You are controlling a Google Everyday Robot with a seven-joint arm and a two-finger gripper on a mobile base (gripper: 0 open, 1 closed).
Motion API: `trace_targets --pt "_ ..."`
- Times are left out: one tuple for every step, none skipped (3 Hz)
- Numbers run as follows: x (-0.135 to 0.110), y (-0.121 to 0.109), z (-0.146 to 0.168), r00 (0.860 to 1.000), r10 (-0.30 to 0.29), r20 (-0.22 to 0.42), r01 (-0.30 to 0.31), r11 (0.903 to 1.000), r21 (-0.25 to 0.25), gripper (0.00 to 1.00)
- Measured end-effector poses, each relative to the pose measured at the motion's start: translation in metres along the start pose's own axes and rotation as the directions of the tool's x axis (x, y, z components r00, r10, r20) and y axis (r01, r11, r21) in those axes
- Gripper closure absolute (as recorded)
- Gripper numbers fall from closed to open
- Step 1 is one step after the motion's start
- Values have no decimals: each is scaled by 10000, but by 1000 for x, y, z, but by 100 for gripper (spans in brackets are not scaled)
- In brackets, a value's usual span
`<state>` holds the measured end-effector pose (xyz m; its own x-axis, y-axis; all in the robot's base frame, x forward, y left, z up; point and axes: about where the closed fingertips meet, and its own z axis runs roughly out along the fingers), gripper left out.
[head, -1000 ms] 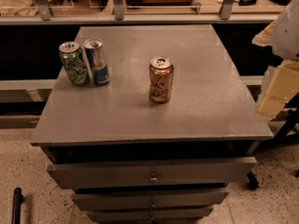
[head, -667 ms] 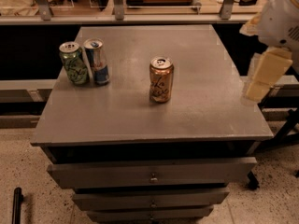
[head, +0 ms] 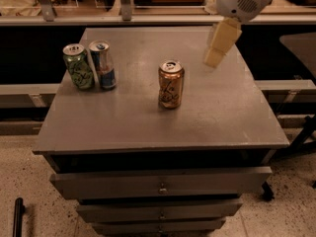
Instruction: Knock redbull can over
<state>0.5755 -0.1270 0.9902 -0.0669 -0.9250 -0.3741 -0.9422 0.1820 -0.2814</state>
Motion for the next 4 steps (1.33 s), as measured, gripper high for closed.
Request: trace_targets --pt "-57 -27 31 9934 0 1145 31 9996 -270 0" --pt "-107 -37 60 9742 330 2234 -174 9973 -712 0" --pt "-143 -35 88 9484 952 3023 -635 9916 -1131 0" --pt "-163 -26 121 9148 1145 3873 -605 9870 -1488 0"
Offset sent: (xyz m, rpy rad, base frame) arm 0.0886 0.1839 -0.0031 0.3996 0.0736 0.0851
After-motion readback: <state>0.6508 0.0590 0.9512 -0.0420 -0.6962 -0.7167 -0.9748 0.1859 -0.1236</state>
